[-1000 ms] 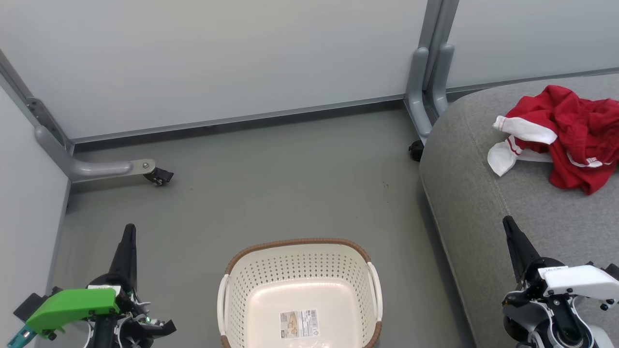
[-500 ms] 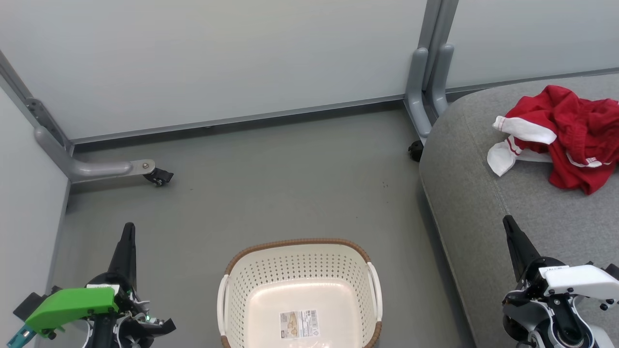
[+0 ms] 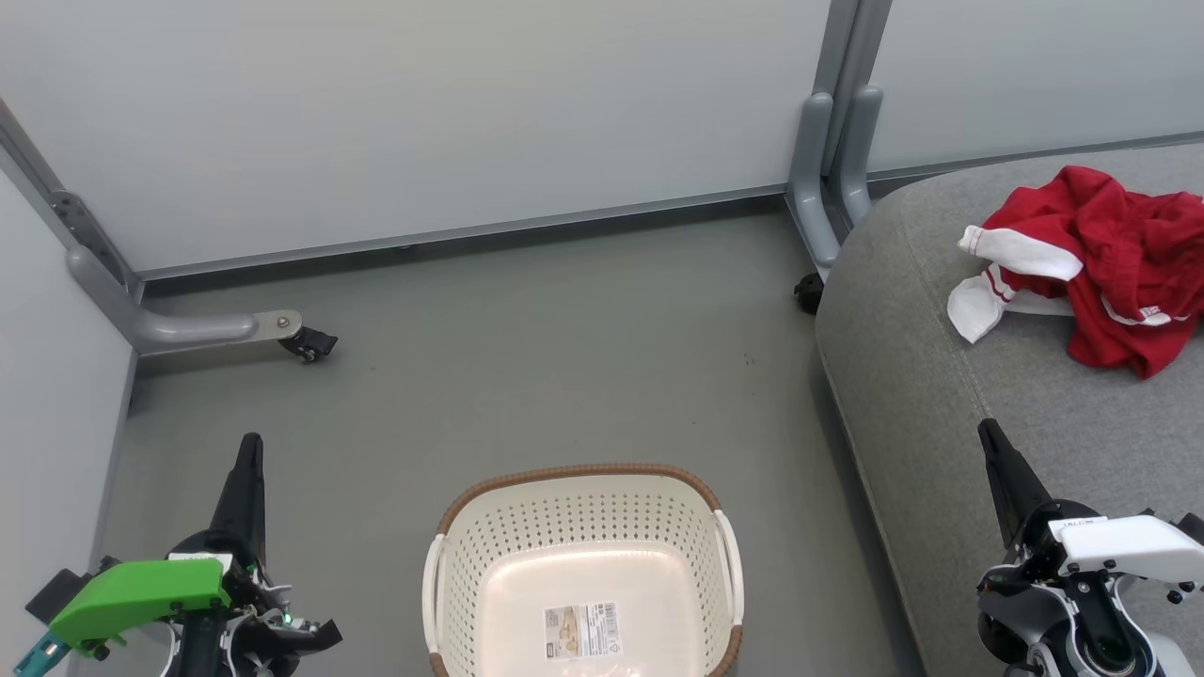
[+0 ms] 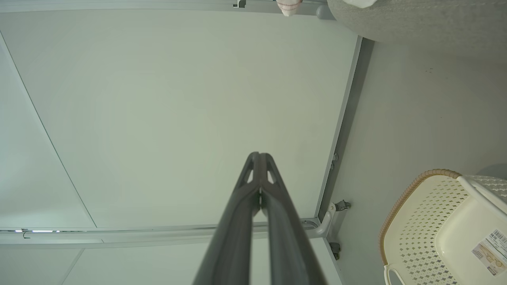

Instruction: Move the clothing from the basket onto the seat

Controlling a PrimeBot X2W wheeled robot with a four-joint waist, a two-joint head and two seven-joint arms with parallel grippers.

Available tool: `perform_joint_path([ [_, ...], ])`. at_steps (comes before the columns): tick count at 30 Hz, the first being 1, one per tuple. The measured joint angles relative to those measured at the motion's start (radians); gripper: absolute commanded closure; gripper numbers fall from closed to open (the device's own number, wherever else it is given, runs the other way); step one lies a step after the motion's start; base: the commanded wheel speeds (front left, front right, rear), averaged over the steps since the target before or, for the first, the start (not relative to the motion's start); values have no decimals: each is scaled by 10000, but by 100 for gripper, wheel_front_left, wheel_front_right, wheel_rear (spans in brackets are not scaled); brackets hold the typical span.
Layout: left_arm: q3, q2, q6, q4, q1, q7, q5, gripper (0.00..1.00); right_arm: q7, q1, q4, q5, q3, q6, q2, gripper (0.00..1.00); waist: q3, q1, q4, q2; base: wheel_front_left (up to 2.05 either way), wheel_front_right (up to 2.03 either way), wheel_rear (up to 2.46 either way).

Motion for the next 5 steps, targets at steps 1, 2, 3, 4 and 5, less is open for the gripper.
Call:
perform_joint_path([
  [1, 0, 0, 0, 0, 0, 0, 0, 100, 0, 0, 0, -2, -2, 0, 2, 100, 0, 0, 0, 0, 0, 0, 0],
  [2, 0, 0, 0, 0, 0, 0, 0, 100, 2, -1, 0, -2, -4, 0, 4, 100, 0, 0, 0, 0, 0, 0, 0],
  [3, 0, 0, 0, 0, 0, 0, 0, 100, 10, -1, 0, -2, -8, 0, 8, 100, 0, 0, 0, 0, 0, 0, 0],
  [4, 0, 0, 0, -2, 0, 0, 0, 100, 12, -1, 0, -2, -10, 0, 8, 100, 0, 0, 0, 0, 0, 0, 0],
  [5, 0, 0, 0, -2, 0, 0, 0, 100, 12, -1, 2, -2, -12, 0, 12, 100, 0, 0, 0, 0, 0, 0, 0],
])
